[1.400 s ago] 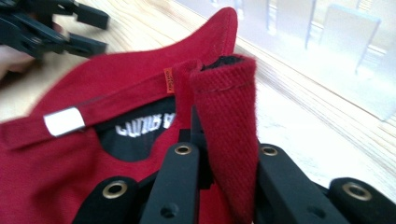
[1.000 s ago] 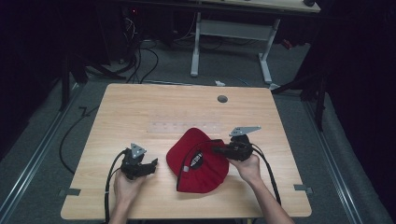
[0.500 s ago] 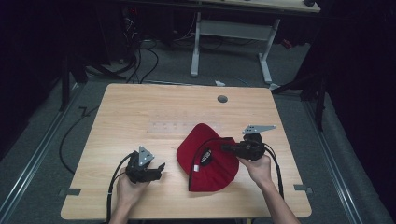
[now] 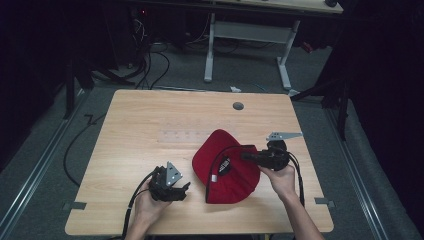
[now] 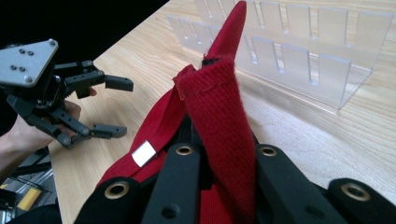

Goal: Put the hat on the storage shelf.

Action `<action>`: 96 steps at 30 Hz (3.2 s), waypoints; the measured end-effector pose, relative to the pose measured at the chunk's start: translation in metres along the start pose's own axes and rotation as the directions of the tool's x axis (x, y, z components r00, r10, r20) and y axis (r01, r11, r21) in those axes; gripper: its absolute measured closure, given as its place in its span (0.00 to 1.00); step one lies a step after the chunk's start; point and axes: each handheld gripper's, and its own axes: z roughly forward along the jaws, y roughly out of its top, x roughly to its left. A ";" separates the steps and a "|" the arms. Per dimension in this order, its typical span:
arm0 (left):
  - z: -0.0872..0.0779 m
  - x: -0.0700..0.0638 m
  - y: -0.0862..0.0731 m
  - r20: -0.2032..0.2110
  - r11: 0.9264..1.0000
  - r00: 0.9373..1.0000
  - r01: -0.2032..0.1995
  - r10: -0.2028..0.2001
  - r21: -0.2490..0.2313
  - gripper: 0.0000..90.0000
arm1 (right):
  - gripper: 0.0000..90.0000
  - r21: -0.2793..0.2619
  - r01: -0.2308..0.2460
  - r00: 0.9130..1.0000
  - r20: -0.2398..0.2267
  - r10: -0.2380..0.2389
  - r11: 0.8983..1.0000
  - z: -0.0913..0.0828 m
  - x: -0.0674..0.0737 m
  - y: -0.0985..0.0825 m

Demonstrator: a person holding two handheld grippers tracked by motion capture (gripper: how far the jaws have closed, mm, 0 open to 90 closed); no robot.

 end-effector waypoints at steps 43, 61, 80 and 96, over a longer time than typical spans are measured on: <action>0.002 -0.032 0.010 0.110 0.996 0.993 -0.040 0.048 -0.075 0.27 | 0.95 0.067 -0.045 0.995 -0.081 0.050 0.997 0.007 0.004 0.011; -0.002 -0.032 0.015 0.124 0.992 0.991 -0.046 0.060 -0.114 0.40 | 0.95 0.096 -0.046 0.986 -0.156 0.061 0.994 0.020 0.011 0.010; -0.013 -0.031 0.025 0.201 0.997 0.978 -0.038 0.051 -0.065 0.80 | 0.88 0.078 -0.019 0.993 -0.117 0.028 0.997 0.018 0.011 0.010; -0.025 -0.041 0.036 0.224 0.991 0.966 -0.122 0.129 -0.046 0.95 | 0.55 -0.068 -0.058 0.998 0.025 0.059 0.996 0.000 0.002 0.012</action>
